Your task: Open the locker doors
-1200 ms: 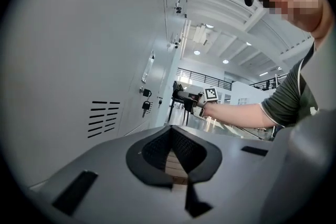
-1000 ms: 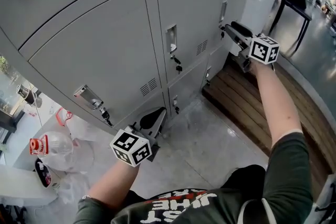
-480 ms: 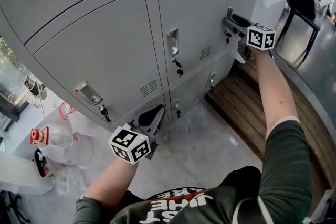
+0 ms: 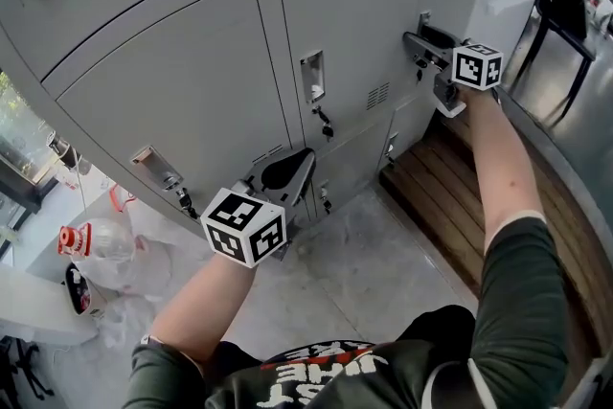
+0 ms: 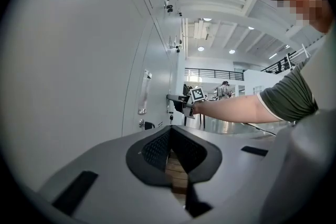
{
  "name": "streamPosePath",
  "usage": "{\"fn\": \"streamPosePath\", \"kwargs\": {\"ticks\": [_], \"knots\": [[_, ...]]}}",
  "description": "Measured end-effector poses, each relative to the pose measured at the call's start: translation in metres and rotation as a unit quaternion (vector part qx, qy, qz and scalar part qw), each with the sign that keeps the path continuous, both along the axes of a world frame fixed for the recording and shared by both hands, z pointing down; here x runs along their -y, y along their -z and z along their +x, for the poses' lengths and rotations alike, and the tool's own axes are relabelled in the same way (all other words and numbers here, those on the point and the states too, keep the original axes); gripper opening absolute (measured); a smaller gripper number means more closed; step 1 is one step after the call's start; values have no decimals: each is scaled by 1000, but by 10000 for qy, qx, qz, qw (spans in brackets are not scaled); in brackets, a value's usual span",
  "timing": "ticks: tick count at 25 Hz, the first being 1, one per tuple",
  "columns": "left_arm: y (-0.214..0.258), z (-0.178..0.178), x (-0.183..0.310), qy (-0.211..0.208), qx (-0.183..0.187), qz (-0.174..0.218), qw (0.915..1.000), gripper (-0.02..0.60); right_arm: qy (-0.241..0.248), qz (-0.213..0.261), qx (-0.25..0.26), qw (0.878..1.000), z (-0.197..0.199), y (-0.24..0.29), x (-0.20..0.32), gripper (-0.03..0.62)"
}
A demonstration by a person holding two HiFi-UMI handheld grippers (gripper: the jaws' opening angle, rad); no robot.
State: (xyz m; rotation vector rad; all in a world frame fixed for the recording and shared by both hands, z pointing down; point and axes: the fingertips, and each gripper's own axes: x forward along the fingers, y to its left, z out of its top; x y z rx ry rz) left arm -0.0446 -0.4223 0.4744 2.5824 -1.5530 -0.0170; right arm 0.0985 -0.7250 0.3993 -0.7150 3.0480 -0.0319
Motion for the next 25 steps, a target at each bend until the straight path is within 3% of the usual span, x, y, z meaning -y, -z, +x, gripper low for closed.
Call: {"fn": "streamPosePath", "kwargs": {"ticks": [15,21,25], "knots": [[1,13,7,-55,35,28,10000,5,129,99,-248,9996,24,-5,-19,259],[-4,26,12,-137,49,6,9999,5,-338,415,-603,9967,56,-9,-29,244],[-4,31,12,-155,63,3,9999,5,-819,561,-829,9916,74,-11,-27,191]]}}
